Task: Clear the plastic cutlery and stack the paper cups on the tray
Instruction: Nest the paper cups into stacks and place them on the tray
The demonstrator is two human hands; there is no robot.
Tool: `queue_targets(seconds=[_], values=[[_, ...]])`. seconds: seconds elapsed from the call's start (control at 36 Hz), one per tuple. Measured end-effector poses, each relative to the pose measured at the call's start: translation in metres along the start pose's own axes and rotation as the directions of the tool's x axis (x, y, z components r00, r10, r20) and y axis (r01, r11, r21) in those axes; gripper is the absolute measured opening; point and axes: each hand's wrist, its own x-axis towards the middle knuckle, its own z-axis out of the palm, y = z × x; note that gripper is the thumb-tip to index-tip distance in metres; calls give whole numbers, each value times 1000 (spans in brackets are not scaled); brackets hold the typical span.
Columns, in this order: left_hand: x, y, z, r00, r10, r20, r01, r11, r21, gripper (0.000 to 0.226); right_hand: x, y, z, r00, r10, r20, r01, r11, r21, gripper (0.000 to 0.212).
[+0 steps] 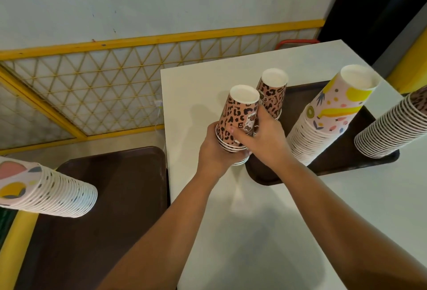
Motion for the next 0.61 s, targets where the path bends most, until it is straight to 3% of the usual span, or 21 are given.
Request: queue_targets(seconds=[0.44,0.53,0.61], values=[[0,-3,0,1000,-10,-30,10,1000,16,78,16,-18,-28,994,-36,-101,39,999,22,51],[1,-6,0,999,-10,-46,11,1000,23,78,22,-28,-39,979,-47,-199,58,997,53,52],[1,-7,0,999,-15,-50,16,1000,16,78,32,-35,-52,906,-72,-417,116,990,81,63]])
